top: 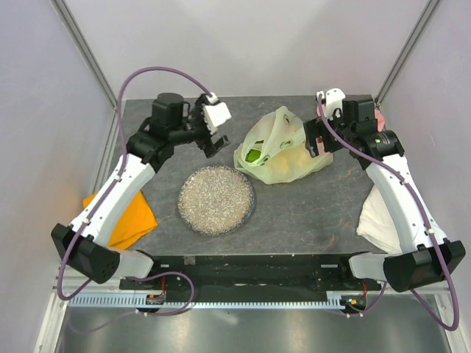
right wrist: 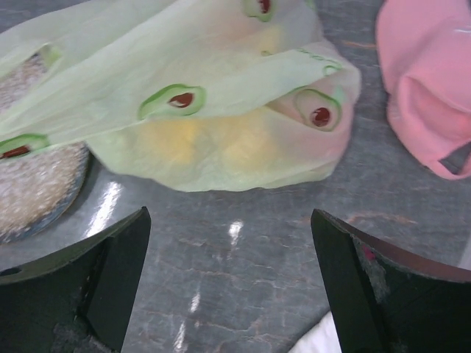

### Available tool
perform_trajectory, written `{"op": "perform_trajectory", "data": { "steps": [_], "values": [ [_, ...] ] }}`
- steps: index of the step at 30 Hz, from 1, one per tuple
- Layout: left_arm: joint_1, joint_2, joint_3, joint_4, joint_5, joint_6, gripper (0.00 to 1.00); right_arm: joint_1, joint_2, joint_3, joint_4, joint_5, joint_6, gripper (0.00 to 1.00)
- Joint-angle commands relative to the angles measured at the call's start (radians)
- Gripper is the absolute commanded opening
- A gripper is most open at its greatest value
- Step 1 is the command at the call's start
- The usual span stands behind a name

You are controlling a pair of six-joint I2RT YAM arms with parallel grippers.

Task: Take the fake fruits out of the plastic bag
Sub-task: Adjust the plastic bag at the center of the board.

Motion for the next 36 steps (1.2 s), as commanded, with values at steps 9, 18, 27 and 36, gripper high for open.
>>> {"op": "perform_trajectory", "data": {
  "steps": [9, 18, 27, 36],
  "values": [
    [-0.218, 0.145, 0.088, -0.109, -0.075, 0.317, 0.91, 0.001, -0.055, -0.036, 0.026, -0.222, 0.155, 0.98],
    [-0.261, 0.204, 0.123, -0.178, 0.002, 0.277, 0.73, -0.010, -0.078, -0.086, 0.035, -0.211, 0.186, 0.98],
    [-0.278, 0.292, 0.105, -0.147, -0.029, 0.202, 0.60, -0.012, -0.107, -0.134, 0.045, -0.215, 0.165, 0.98],
    [-0.177, 0.463, 0.360, -0.014, -0.093, -0.121, 0.02, -0.007, -0.046, -0.172, 0.138, -0.304, 0.155, 0.98]
  ]
}}
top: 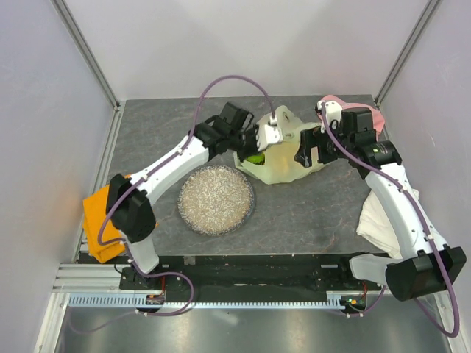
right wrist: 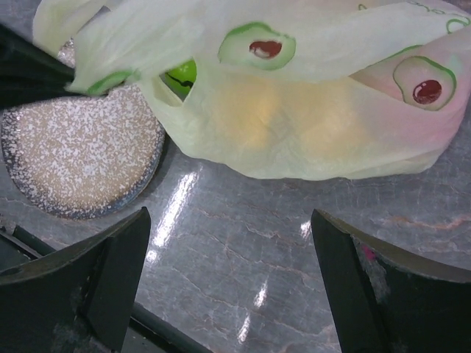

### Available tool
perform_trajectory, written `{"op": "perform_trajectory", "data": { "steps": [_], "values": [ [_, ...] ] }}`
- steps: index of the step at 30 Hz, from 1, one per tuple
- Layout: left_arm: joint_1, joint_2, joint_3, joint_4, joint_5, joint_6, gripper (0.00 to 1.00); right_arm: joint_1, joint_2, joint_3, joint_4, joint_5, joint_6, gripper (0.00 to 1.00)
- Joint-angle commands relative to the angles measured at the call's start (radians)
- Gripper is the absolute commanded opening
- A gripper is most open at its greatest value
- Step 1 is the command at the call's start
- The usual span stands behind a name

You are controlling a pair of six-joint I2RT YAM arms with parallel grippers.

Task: Take the fake fruits out of the plastic bag
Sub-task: Adjust the plastic bag at the center of the board.

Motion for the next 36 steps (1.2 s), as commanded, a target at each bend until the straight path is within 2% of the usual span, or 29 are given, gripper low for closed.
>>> {"op": "perform_trajectory", "data": {
  "steps": [1, 2, 3, 4, 6, 8, 9, 12, 16, 18, 20, 23, 28, 32, 34, 36],
  "values": [
    [0.110, 0.127, 0.298, 0.114, -0.022, -0.363, 0.02, 0.002, 0.052, -0.048, 0.148, -0.118, 0.022, 0.98],
    [0.137, 0.167, 0.454, 0.072, -0.010, -0.444, 0.02, 0.014, 0.069, -0.064, 0.182, -0.130, 0.051, 0.97],
    [0.197, 0.239, 0.511, 0.061, 0.012, -0.607, 0.02, 0.022, 0.087, -0.064, 0.243, -0.133, 0.097, 0.96],
    [0.223, 0.250, 0.539, 0.074, 0.013, -0.677, 0.02, 0.033, 0.127, -0.061, 0.268, -0.138, 0.117, 0.95],
    [0.275, 0.233, 0.495, 0.162, -0.016, -0.754, 0.02, 0.062, 0.167, -0.030, 0.314, -0.149, 0.142, 0.94],
    [0.314, 0.244, 0.503, 0.173, -0.008, -0.819, 0.02, 0.112, 0.227, 0.025, 0.318, -0.141, 0.125, 0.94],
    [0.364, 0.250, 0.503, 0.188, 0.039, -0.892, 0.02, 0.131, 0.248, 0.045, 0.314, -0.133, 0.116, 0.94],
    [0.436, 0.250, 0.451, 0.237, 0.146, -0.991, 0.02, 0.218, 0.334, 0.125, 0.316, -0.087, 0.079, 0.94],
    [0.483, 0.227, 0.371, 0.283, 0.222, -1.100, 0.01, 0.342, 0.467, 0.203, 0.325, 0.024, 0.067, 0.95],
    [0.501, 0.221, 0.331, 0.301, 0.240, -1.164, 0.01, 0.367, 0.512, 0.244, 0.328, 0.046, 0.094, 0.95],
    [0.510, 0.221, 0.319, 0.321, 0.253, -1.192, 0.02, 0.396, 0.570, 0.290, 0.325, 0.048, 0.123, 0.94],
    [0.529, 0.236, 0.326, 0.334, 0.280, -1.227, 0.02, 0.464, 0.621, 0.350, 0.321, 0.130, 0.085, 0.95],
    [0.555, 0.249, 0.323, 0.347, 0.296, -1.252, 0.01, 0.528, 0.701, 0.435, 0.313, 0.300, -0.051, 0.96],
    [0.573, 0.252, 0.316, 0.357, 0.312, -1.269, 0.02, 0.539, 0.724, 0.432, 0.325, 0.449, -0.149, 0.95],
    [0.579, 0.252, 0.311, 0.360, 0.317, -1.273, 0.01, 0.536, 0.744, 0.422, 0.319, 0.474, -0.200, 0.93],
    [0.587, 0.253, 0.313, 0.361, 0.320, -1.273, 0.02, 0.533, 0.738, 0.404, 0.314, 0.424, -0.238, 0.92]
  ]
}}
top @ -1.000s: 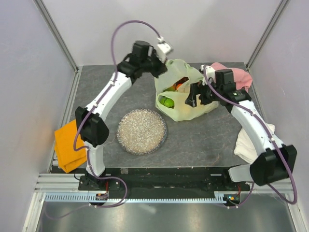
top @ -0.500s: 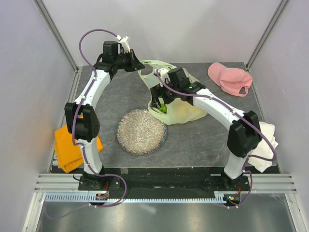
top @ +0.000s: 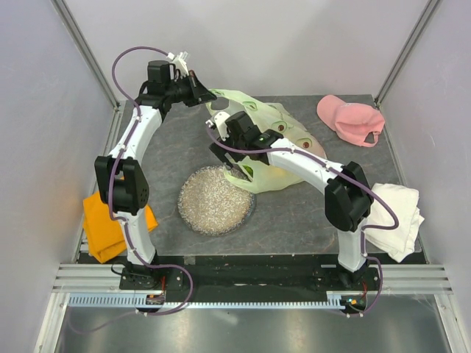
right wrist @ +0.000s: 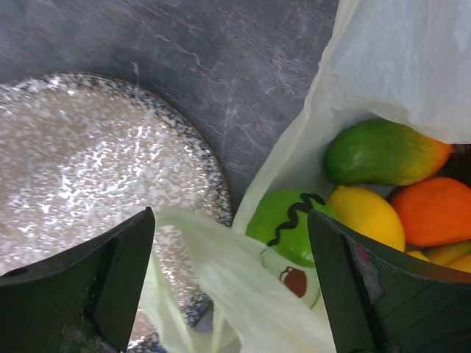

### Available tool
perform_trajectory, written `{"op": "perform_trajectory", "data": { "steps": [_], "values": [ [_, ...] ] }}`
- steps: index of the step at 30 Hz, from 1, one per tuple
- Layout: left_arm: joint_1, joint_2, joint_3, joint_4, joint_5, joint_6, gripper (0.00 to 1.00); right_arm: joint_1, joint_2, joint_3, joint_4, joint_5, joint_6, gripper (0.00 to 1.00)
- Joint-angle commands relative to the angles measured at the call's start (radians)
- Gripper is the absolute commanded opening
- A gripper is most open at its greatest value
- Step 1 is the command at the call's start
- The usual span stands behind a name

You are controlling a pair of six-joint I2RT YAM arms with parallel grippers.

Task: Take the fake fruits out of the plastic bag
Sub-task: Adjust the plastic bag at the center of the board.

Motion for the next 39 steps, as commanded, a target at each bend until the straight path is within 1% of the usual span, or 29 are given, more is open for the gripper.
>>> {"op": "perform_trajectory", "data": {
  "steps": [1, 2, 4, 5, 8, 11, 13, 14, 15, 16, 17, 19, 20, 21, 23, 24, 25, 26, 27, 30, 34, 36, 37, 39],
  "values": [
    [0.024, 0.001, 0.005, 0.053, 0.038, -0.051, 0.02, -0.015, 0.012, 0.004, 0.001, 0.039, -0.155, 0.92],
    [0.029, 0.003, 0.005, 0.053, 0.044, -0.051, 0.02, -0.015, 0.006, 0.004, -0.029, -0.024, -0.168, 0.92],
    [0.030, 0.007, 0.010, 0.055, 0.046, -0.051, 0.02, -0.015, -0.017, -0.003, -0.081, -0.087, -0.194, 0.93],
    [0.030, 0.009, 0.011, 0.055, 0.052, -0.051, 0.02, -0.017, -0.031, -0.002, -0.100, -0.163, -0.203, 0.93],
    [0.030, 0.013, 0.010, 0.066, 0.054, -0.057, 0.02, -0.017, -0.042, -0.013, -0.160, -0.254, -0.234, 0.94],
    [0.030, 0.013, 0.011, 0.069, 0.052, -0.053, 0.02, -0.017, -0.014, -0.005, -0.213, -0.245, -0.250, 0.93],
    [0.030, 0.012, 0.011, 0.069, 0.051, -0.045, 0.02, -0.020, -0.009, -0.016, -0.218, -0.218, -0.263, 0.85],
    [0.032, 0.009, 0.010, 0.067, 0.048, -0.042, 0.02, -0.018, -0.005, -0.017, -0.218, -0.201, -0.267, 0.79],
    [0.032, 0.009, 0.014, 0.067, 0.046, -0.039, 0.02, -0.024, -0.002, -0.011, -0.217, -0.175, -0.269, 0.66],
    [0.036, 0.009, 0.017, 0.064, 0.043, -0.030, 0.02, -0.029, -0.002, -0.005, -0.209, -0.167, -0.270, 0.58],
    [0.038, 0.012, 0.027, 0.058, 0.028, -0.022, 0.02, -0.035, 0.003, 0.006, -0.200, -0.161, -0.272, 0.43],
    [0.056, 0.018, 0.065, 0.037, 0.003, 0.007, 0.01, -0.055, 0.006, 0.058, -0.160, -0.132, -0.277, 0.30],
    [0.064, 0.023, 0.085, 0.027, -0.021, 0.021, 0.01, -0.064, 0.021, 0.082, -0.148, -0.126, -0.286, 0.27],
    [0.071, 0.035, 0.129, 0.011, -0.037, 0.036, 0.02, -0.084, 0.030, 0.146, -0.134, -0.120, -0.298, 0.12],
    [0.099, 0.047, 0.171, -0.025, -0.099, 0.082, 0.01, -0.106, 0.085, 0.234, -0.105, -0.103, -0.307, 0.00],
    [0.110, 0.050, 0.198, -0.028, -0.124, 0.088, 0.02, -0.132, 0.110, 0.341, -0.103, -0.101, -0.313, 0.00],
    [0.136, 0.047, 0.204, -0.028, -0.146, 0.090, 0.01, -0.146, 0.136, 0.399, -0.099, -0.100, -0.318, 0.00],
    [0.139, 0.041, 0.208, -0.022, -0.191, 0.091, 0.02, -0.159, 0.186, 0.453, -0.095, -0.100, -0.318, 0.00],
    [0.172, 0.032, 0.211, -0.022, -0.207, 0.097, 0.02, -0.191, 0.205, 0.548, -0.088, -0.098, -0.313, 0.00],
    [0.225, -0.014, 0.202, -0.034, -0.203, 0.114, 0.01, -0.254, 0.251, 0.647, -0.040, -0.118, -0.300, 0.00],
    [0.288, -0.086, 0.157, -0.037, -0.146, 0.122, 0.02, -0.324, 0.235, 0.636, 0.070, -0.120, -0.292, 0.00],
    [0.306, -0.118, 0.148, -0.037, -0.071, 0.146, 0.02, -0.357, 0.219, 0.624, 0.104, -0.106, -0.319, 0.00],
    [0.312, -0.126, 0.145, -0.043, 0.007, 0.169, 0.02, -0.367, 0.218, 0.622, 0.127, -0.103, -0.330, 0.00],
    [0.311, -0.160, 0.105, -0.052, 0.058, 0.174, 0.02, -0.386, 0.204, 0.606, 0.147, -0.098, -0.356, 0.00]
  ]
}}
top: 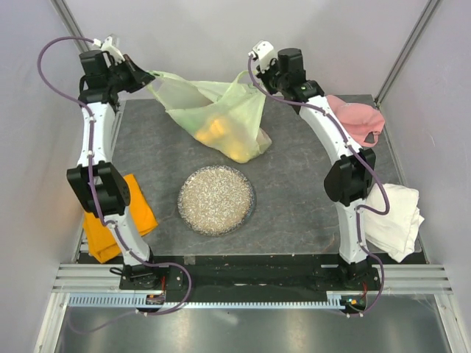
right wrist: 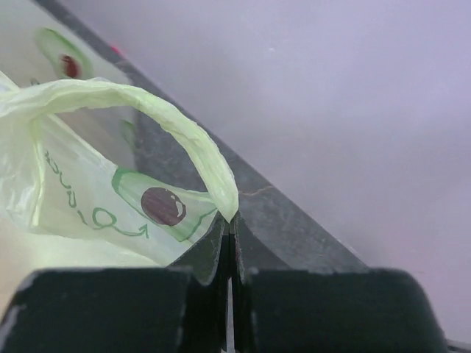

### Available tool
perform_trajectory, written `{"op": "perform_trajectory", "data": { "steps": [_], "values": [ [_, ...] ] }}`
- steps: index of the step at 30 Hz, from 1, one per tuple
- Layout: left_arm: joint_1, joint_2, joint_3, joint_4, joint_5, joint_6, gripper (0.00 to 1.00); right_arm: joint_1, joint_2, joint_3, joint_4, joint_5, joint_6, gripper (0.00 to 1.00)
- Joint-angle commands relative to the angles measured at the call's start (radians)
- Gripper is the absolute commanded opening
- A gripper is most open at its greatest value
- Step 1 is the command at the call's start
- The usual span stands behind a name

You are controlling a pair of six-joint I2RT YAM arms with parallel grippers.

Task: Take the fake fruits out of the plastic bag
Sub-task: Adjust the plastic bag at the center of the board.

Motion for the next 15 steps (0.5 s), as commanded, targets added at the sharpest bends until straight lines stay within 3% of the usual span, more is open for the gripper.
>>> {"op": "perform_trajectory", "data": {
  "steps": [1, 5, 12, 15],
  "values": [
    [-0.005, -0.154, -0.051, 0.018, 0.222, 0.073, 0.02, -0.029, -0.059, -0.009, 0.129, 0.019, -0.059, 0.00],
    [-0.007, -0.249, -0.207, -0.068, 0.284, 0.074, 0.02, -0.027, -0.197, -0.182, 0.129, -0.074, -0.088, 0.00],
    [-0.005, -0.491, -0.581, -0.214, 0.172, 0.194, 0.01, 0.117, -0.599, -0.901, 0.037, -0.117, -0.242, 0.00],
    [-0.007, -0.562, -0.660, -0.218, 0.161, 0.197, 0.02, 0.137, -0.715, -1.057, -0.012, -0.108, -0.239, 0.07]
  ]
}}
